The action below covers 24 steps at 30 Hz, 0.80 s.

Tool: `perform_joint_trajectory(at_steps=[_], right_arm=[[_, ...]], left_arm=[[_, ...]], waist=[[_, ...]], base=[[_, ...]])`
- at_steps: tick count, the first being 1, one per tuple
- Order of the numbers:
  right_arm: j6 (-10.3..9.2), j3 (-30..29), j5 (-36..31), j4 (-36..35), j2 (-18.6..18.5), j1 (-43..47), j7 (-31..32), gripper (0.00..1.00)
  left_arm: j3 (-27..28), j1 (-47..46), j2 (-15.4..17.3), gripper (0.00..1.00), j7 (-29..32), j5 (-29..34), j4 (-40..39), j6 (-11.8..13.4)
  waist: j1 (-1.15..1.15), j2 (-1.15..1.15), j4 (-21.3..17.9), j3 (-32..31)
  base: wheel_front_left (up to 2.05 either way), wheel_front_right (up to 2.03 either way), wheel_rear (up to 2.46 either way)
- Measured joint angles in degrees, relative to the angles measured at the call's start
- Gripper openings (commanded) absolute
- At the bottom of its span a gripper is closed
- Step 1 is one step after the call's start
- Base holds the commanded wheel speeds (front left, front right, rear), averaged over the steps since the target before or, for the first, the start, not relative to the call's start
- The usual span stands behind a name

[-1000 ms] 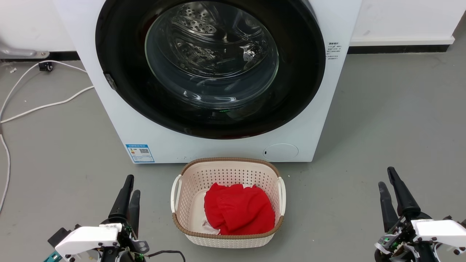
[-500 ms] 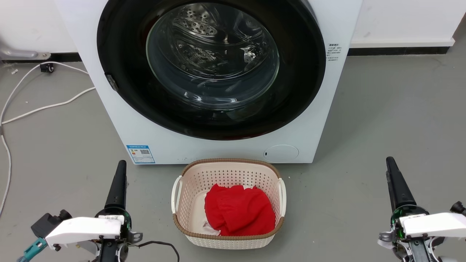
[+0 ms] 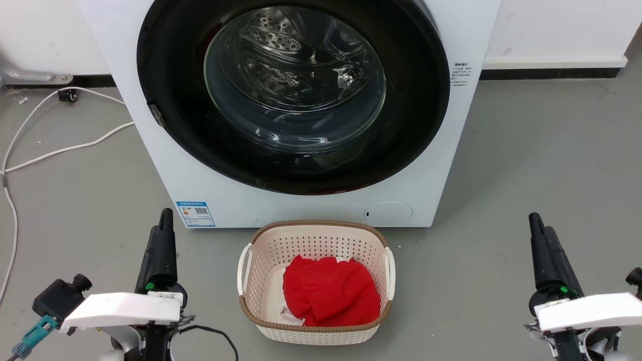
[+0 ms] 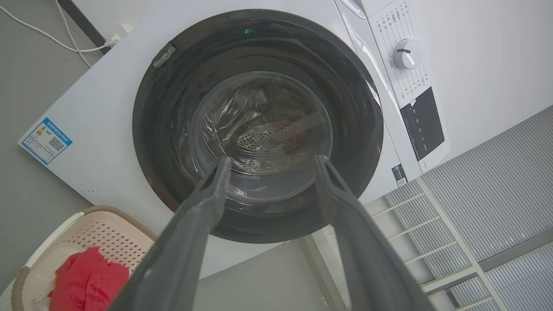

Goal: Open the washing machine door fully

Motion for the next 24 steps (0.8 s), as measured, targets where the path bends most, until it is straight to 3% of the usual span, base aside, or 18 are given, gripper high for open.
perform_joint_trajectory(at_steps=[10, 24], right_arm=[[0.0, 1.33, -12.71, -1.31, 0.04, 0.87, -1.66, 1.0], [0.0, 2.02, -24.2, -2.44, 0.07, 1.68, -1.99, 1.0]], left_arm=[[-0.77, 0.24, 0.07, 1.0, -1.82, 10.95, -0.81, -0.01], [-1.22, 0.73, 0.97, 1.0, -3.87, 25.35, 0.41, -0.02]], waist=[[0.0, 0.0, -0.17, -0.22], [0.0, 0.0, -0.63, -0.35]], base=[[0.0, 0.0, 0.0], [0.0, 0.0, 0.0]])
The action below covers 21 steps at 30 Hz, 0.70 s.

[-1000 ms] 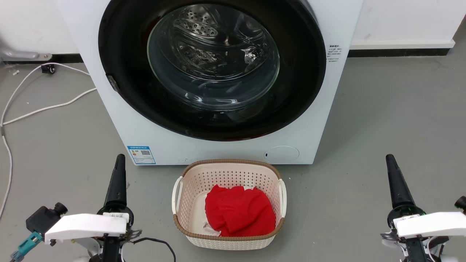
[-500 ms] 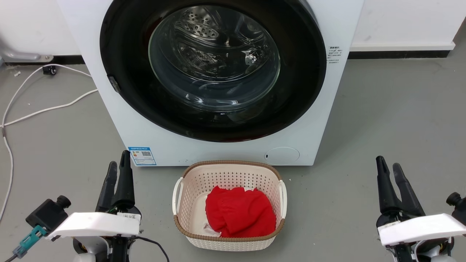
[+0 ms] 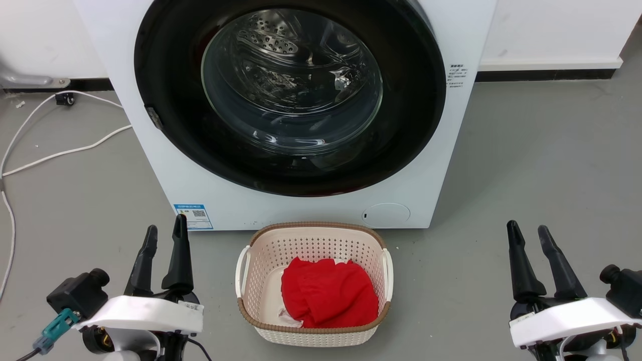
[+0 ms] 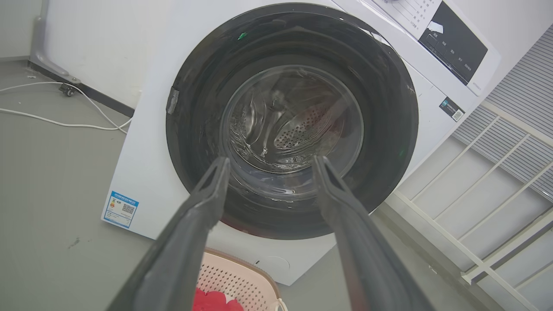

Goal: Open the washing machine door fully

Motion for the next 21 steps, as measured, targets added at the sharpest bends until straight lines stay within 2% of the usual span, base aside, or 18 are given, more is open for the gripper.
perform_joint_trajectory(at_steps=[21], right_arm=[[0.01, -0.65, -14.24, -1.19, 0.05, 0.99, 0.9, 1.0]], left_arm=[[-0.36, 0.01, 0.45, 1.0, -2.92, 15.94, 0.87, -0.05]], waist=[[0.0, 0.0, -0.25, -0.48]], base=[[0.0, 0.0, 0.0]])
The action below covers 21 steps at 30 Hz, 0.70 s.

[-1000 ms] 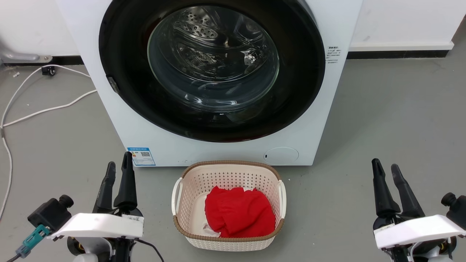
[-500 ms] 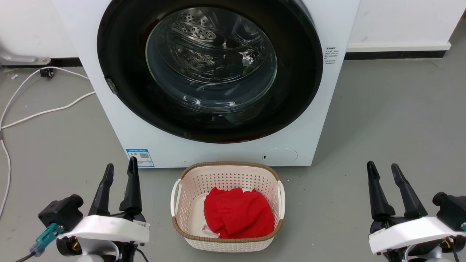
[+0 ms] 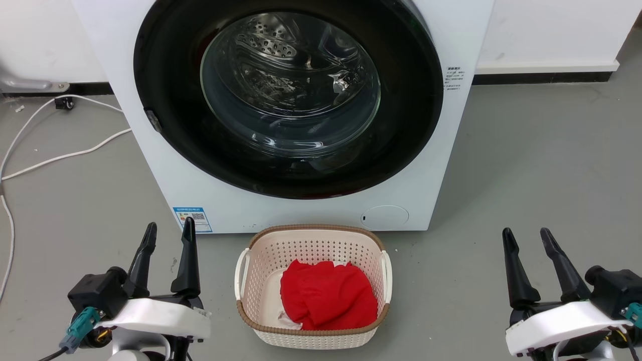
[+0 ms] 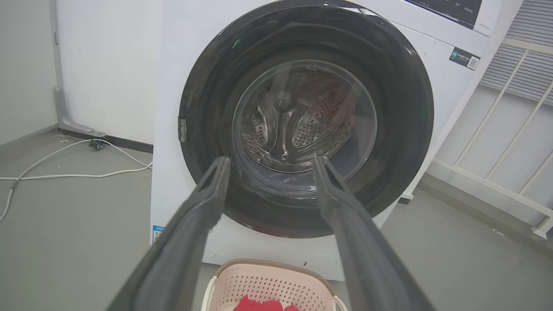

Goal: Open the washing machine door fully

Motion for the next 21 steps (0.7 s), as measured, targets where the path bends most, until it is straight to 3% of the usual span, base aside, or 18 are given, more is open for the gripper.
perform_joint_trajectory(at_steps=[21], right_arm=[[0.0, 0.15, -9.46, 0.16, 0.07, 0.31, -0.44, 1.0]], left_arm=[[0.23, 0.42, 0.09, 1.0, -2.35, 10.54, 0.11, -0.01]], waist=[[0.0, 0.0, -0.52, -0.13]], base=[[0.0, 0.0, 0.0]])
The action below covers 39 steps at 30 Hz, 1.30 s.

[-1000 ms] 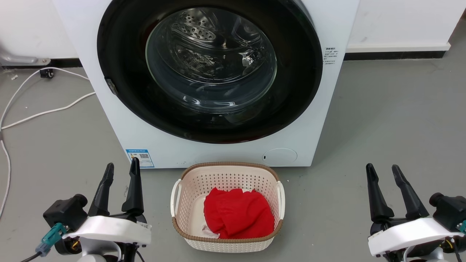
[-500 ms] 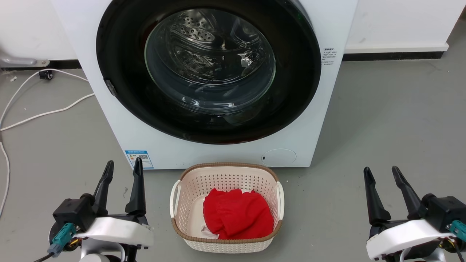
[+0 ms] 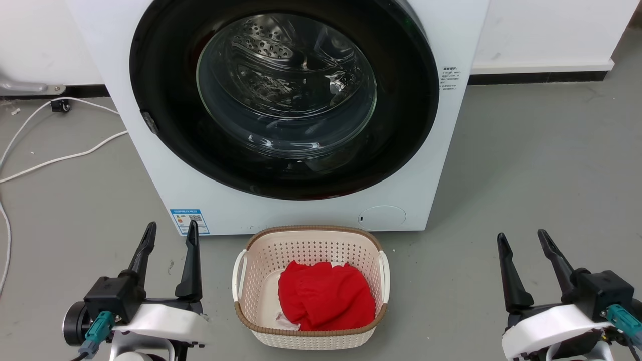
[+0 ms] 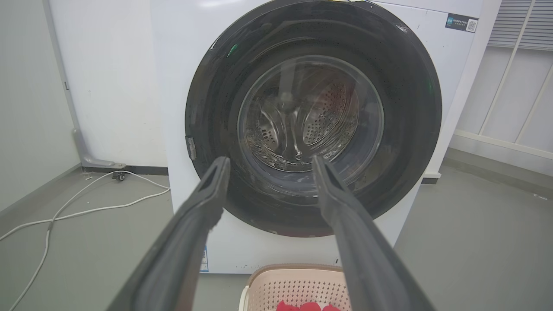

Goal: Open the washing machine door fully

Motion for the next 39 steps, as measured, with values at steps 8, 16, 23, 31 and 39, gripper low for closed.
perform_joint_trajectory(at_steps=[8, 16, 23, 31, 39], right_arm=[[0.0, 0.19, -2.58, 0.16, 0.02, 0.0, -0.76, 1.0], [0.0, 0.32, -5.05, 0.24, 0.04, 0.03, -1.57, 1.0], [0.01, 0.37, -5.71, 0.63, 0.05, 0.26, -1.88, 1.0], [0.01, 0.33, -4.93, 1.25, 0.05, 0.26, -2.16, 1.0], [0.01, 0.83, -3.33, 2.29, 0.07, 0.21, -2.08, 0.0]], left_arm=[[0.19, 0.04, -0.16, 1.0, -0.78, 2.34, 0.14, 0.0], [0.09, 0.11, -0.21, 1.0, -1.64, 4.15, 0.32, -0.01], [0.19, 0.14, -0.29, 1.0, -1.76, 4.43, 0.58, -0.02], [0.3, 0.14, -0.43, 1.0, -1.76, 3.78, 0.85, -0.09], [0.34, 0.14, -0.42, 1.0, -1.76, 3.69, 1.03, -0.09]], waist=[[0.0, 0.0, -0.22, -0.06], [0.0, 0.0, -0.36, -0.16], [0.0, 0.0, -0.35, -0.14], [0.0, 0.0, -0.15, 0.0], [0.0, 0.0, -0.1, 0.03]], base=[[0.0, 0.0, 0.0], [0.0, 0.0, 0.0], [0.0, 0.0, 0.0], [0.0, 0.0, 0.0], [0.0, 0.0, 0.0]])
